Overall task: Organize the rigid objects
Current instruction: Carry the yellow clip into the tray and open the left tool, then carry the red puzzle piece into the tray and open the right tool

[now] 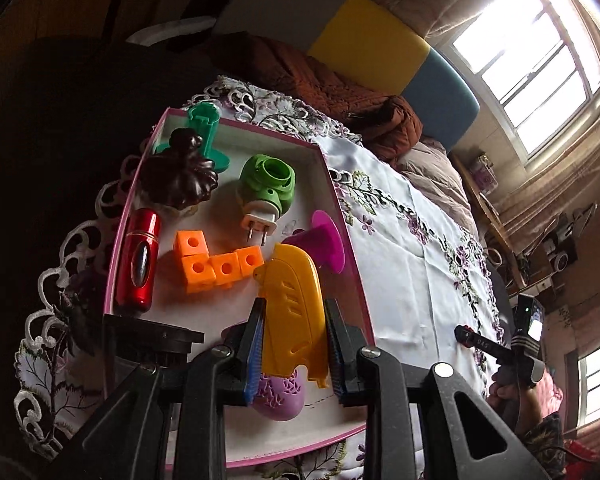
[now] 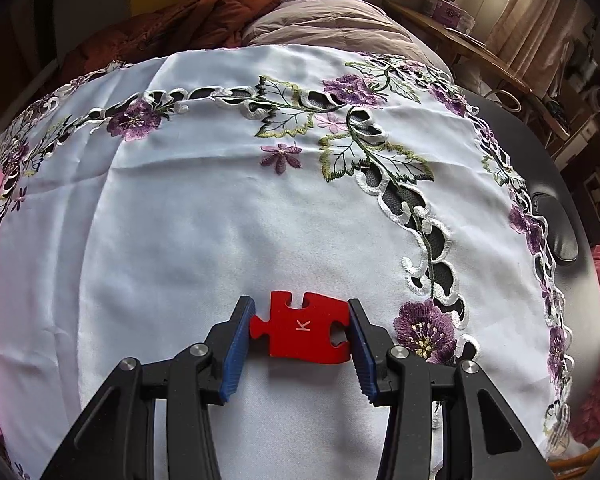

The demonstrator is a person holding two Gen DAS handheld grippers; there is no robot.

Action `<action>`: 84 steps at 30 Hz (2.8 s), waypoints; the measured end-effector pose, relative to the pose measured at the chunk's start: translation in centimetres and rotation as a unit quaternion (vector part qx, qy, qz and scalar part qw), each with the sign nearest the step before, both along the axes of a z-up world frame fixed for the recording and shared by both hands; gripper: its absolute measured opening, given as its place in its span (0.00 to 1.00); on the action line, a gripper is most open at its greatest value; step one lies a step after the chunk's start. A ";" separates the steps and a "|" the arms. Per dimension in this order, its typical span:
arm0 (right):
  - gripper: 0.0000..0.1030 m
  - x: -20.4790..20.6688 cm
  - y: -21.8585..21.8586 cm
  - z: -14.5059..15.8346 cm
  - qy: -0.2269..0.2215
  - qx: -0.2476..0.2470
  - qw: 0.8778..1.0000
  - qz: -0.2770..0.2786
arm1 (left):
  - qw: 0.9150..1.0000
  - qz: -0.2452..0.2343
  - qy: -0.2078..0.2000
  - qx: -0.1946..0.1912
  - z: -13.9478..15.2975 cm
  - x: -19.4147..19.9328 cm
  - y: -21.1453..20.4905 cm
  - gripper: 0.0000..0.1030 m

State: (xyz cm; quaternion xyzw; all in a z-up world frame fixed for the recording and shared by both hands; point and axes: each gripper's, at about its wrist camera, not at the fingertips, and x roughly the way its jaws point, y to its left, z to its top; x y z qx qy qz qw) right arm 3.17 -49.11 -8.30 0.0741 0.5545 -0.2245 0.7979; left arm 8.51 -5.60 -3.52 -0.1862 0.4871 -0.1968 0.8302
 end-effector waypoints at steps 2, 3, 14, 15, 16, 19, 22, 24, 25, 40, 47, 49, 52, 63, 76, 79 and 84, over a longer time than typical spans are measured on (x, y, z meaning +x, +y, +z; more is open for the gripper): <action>0.45 0.0 0.2 0.0 0.001 -0.002 1.000 0.002 | 1.000 0.001 0.006 -0.016 -0.1 0.3 -0.1 0.26; 0.45 0.0 0.2 0.0 0.001 -0.003 1.000 0.004 | 1.000 0.000 0.005 -0.022 -0.1 0.5 -0.4 0.26; 0.45 0.0 0.3 0.1 0.002 -0.001 1.000 0.009 | 0.999 0.012 0.030 0.030 -2.4 2.8 -3.9 0.26; 0.45 0.0 0.3 0.1 0.002 -0.001 1.000 0.009 | 0.999 0.013 0.030 0.037 -2.7 2.8 -4.0 0.26; 0.45 0.1 0.3 0.1 0.002 -0.001 1.000 0.010 | 0.999 0.012 0.031 0.042 -2.9 2.8 -4.0 0.26; 0.45 0.1 0.3 0.1 0.003 -0.002 1.000 0.010 | 0.998 0.005 0.023 0.051 -3.1 2.7 -4.2 0.26; 0.45 0.1 0.3 0.0 0.003 -0.002 1.000 0.010 | 0.997 0.005 0.007 0.071 -2.7 2.3 -4.4 0.27; 0.45 0.1 0.3 0.0 0.003 -0.002 1.000 0.010 | 0.997 0.002 -0.004 0.079 -2.2 2.1 -4.5 0.27; 0.45 0.1 0.3 0.0 0.003 -0.003 1.000 0.011 | 0.997 0.001 -0.010 0.083 -1.9 1.9 -4.4 0.27; 0.45 0.5 2.2 0.5 -0.015 0.008 0.998 0.053 | 0.982 0.014 -0.091 0.167 2.2 -2.1 -2.7 0.27; 0.45 0.9 4.6 0.5 -0.023 0.018 0.994 0.107 | 0.978 0.016 -0.107 0.178 3.1 -3.5 -1.9 0.27; 0.45 1.0 5.0 0.4 -0.022 0.018 0.993 0.115 | 0.978 0.018 -0.107 0.180 3.1 -3.8 -1.7 0.27; 0.45 1.0 5.1 0.3 -0.022 0.020 0.993 0.118 | 0.978 0.020 -0.103 0.182 2.9 -4.0 -1.3 0.27; 0.45 1.0 5.5 0.3 -0.021 0.013 0.992 0.122 | 0.977 0.035 -0.097 0.186 2.5 -4.7 0.4 0.27; 0.45 1.8 11.2 3.2 -0.070 0.066 0.978 0.184 | 0.976 0.087 -0.087 0.178 2.4 -4.6 4.6 0.27; 0.45 2.1 14.5 4.7 -0.097 0.077 0.967 0.221 | 0.975 0.098 -0.084 0.179 2.2 -4.6 5.5 0.27; 0.45 2.8 20.9 7.2 -0.138 0.101 0.940 0.295 | 0.975 0.110 -0.076 0.178 1.8 -4.6 6.7 0.27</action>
